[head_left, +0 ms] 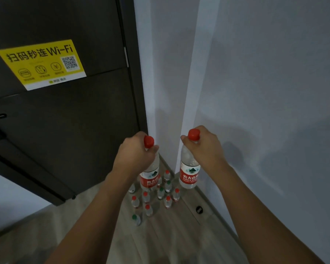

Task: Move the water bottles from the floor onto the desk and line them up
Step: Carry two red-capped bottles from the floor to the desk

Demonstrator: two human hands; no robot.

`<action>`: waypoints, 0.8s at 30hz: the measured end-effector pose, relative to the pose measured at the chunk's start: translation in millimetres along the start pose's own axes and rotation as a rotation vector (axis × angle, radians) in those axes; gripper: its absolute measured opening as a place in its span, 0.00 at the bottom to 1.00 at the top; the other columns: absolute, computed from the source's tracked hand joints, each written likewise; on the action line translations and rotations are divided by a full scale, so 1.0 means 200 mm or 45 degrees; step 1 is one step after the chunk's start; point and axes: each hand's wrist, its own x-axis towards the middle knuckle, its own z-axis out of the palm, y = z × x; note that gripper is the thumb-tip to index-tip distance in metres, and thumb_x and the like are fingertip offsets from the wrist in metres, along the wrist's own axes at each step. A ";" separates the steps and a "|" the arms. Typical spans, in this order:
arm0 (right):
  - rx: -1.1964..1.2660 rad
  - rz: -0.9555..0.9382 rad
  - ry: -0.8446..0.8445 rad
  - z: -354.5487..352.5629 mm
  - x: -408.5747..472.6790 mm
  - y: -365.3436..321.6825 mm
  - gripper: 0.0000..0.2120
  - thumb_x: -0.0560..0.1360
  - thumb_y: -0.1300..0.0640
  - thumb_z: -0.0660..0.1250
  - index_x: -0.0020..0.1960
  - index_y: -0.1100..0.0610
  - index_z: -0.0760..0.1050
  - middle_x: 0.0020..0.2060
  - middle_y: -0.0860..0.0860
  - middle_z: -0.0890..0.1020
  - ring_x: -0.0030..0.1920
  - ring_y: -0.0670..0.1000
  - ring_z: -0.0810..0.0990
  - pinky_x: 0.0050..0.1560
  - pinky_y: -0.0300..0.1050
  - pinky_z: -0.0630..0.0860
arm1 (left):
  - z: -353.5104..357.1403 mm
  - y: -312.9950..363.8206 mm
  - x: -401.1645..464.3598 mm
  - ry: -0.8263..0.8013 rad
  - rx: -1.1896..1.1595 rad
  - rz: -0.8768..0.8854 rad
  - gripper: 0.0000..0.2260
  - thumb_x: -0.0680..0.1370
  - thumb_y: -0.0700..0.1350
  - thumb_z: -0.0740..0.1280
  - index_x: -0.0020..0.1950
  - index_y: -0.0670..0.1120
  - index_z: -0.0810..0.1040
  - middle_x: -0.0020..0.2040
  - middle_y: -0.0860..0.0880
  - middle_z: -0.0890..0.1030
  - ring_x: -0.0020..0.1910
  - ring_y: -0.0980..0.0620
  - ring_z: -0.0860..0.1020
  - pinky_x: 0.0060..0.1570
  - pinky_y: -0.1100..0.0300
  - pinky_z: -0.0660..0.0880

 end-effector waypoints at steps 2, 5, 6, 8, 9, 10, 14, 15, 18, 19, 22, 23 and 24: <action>-0.060 0.012 -0.006 -0.01 -0.02 0.01 0.20 0.77 0.40 0.65 0.62 0.53 0.72 0.52 0.50 0.81 0.47 0.49 0.77 0.52 0.45 0.73 | 0.01 0.02 0.00 -0.014 0.008 0.004 0.12 0.77 0.55 0.70 0.54 0.50 0.75 0.42 0.53 0.78 0.41 0.54 0.78 0.47 0.52 0.78; -0.044 0.084 0.041 -0.02 -0.07 0.02 0.20 0.77 0.41 0.66 0.62 0.53 0.71 0.52 0.51 0.81 0.50 0.53 0.81 0.54 0.48 0.77 | 0.04 0.05 0.00 -0.029 -0.016 0.053 0.13 0.77 0.55 0.70 0.55 0.49 0.75 0.43 0.53 0.78 0.42 0.55 0.78 0.47 0.54 0.77; -0.016 0.101 0.075 -0.02 -0.08 0.03 0.19 0.77 0.42 0.66 0.61 0.54 0.71 0.50 0.51 0.81 0.50 0.54 0.81 0.53 0.49 0.78 | 0.05 0.05 0.01 -0.035 -0.029 0.079 0.14 0.77 0.55 0.70 0.56 0.49 0.75 0.44 0.53 0.78 0.42 0.55 0.78 0.48 0.55 0.77; 0.059 0.137 0.156 -0.05 -0.11 0.03 0.17 0.77 0.45 0.67 0.60 0.54 0.72 0.46 0.50 0.81 0.47 0.53 0.81 0.52 0.50 0.79 | 0.07 0.08 0.02 -0.056 -0.044 0.125 0.15 0.77 0.55 0.70 0.58 0.49 0.74 0.46 0.53 0.78 0.45 0.53 0.78 0.49 0.55 0.76; 0.093 0.164 0.196 -0.06 -0.12 0.03 0.16 0.77 0.46 0.67 0.58 0.54 0.72 0.44 0.49 0.81 0.45 0.51 0.81 0.51 0.50 0.79 | 0.09 0.09 0.03 -0.073 -0.047 0.151 0.15 0.77 0.55 0.70 0.59 0.50 0.73 0.47 0.52 0.78 0.46 0.52 0.78 0.50 0.54 0.76; 0.117 0.190 0.237 -0.08 -0.13 0.04 0.14 0.77 0.47 0.68 0.57 0.54 0.72 0.43 0.49 0.81 0.43 0.50 0.81 0.49 0.50 0.80 | 0.10 0.11 0.04 -0.092 -0.055 0.184 0.15 0.77 0.55 0.70 0.59 0.50 0.73 0.47 0.52 0.78 0.47 0.51 0.78 0.51 0.53 0.76; 0.102 0.307 0.431 -0.17 -0.19 0.09 0.12 0.76 0.49 0.67 0.55 0.53 0.72 0.39 0.47 0.80 0.40 0.48 0.80 0.43 0.46 0.77 | 0.17 0.20 0.08 -0.172 -0.093 0.328 0.13 0.77 0.54 0.71 0.56 0.49 0.73 0.46 0.51 0.78 0.45 0.50 0.77 0.49 0.54 0.75; 0.113 0.350 0.482 -0.20 -0.21 0.11 0.11 0.76 0.48 0.67 0.55 0.52 0.71 0.38 0.45 0.79 0.39 0.46 0.79 0.42 0.45 0.77 | 0.20 0.22 0.08 -0.186 -0.098 0.370 0.12 0.77 0.54 0.71 0.53 0.49 0.73 0.45 0.50 0.78 0.44 0.49 0.78 0.48 0.55 0.75; 0.261 0.455 0.639 -0.30 -0.31 0.18 0.06 0.75 0.51 0.67 0.49 0.48 0.71 0.37 0.44 0.79 0.37 0.45 0.79 0.37 0.42 0.76 | 0.27 0.34 0.07 -0.245 -0.107 0.470 0.11 0.75 0.53 0.71 0.48 0.48 0.74 0.41 0.48 0.80 0.42 0.45 0.78 0.43 0.55 0.75; 0.322 0.474 0.688 -0.34 -0.35 0.20 0.06 0.74 0.53 0.68 0.47 0.47 0.71 0.37 0.44 0.79 0.38 0.44 0.79 0.35 0.39 0.74 | 0.30 0.38 0.06 -0.279 -0.108 0.501 0.11 0.75 0.53 0.71 0.48 0.48 0.75 0.41 0.47 0.80 0.42 0.44 0.78 0.43 0.54 0.75; 0.373 0.535 0.825 -0.48 -0.49 0.25 0.06 0.72 0.57 0.68 0.44 0.48 0.72 0.38 0.47 0.81 0.38 0.41 0.79 0.34 0.37 0.72 | 0.40 0.54 -0.03 -0.369 -0.149 0.642 0.10 0.75 0.53 0.71 0.47 0.49 0.75 0.40 0.50 0.80 0.41 0.46 0.78 0.40 0.57 0.74; 0.364 0.559 0.878 -0.53 -0.54 0.27 0.06 0.72 0.57 0.68 0.44 0.49 0.72 0.38 0.47 0.81 0.38 0.42 0.79 0.35 0.38 0.73 | 0.43 0.59 -0.07 -0.390 -0.169 0.688 0.09 0.75 0.53 0.71 0.47 0.49 0.75 0.40 0.51 0.79 0.40 0.48 0.77 0.37 0.59 0.71; 0.352 0.583 0.936 -0.57 -0.61 0.29 0.06 0.71 0.58 0.68 0.44 0.49 0.72 0.38 0.47 0.81 0.38 0.43 0.79 0.35 0.37 0.73 | 0.46 0.64 -0.11 -0.412 -0.191 0.734 0.09 0.75 0.52 0.71 0.47 0.49 0.75 0.39 0.52 0.79 0.39 0.50 0.77 0.34 0.62 0.68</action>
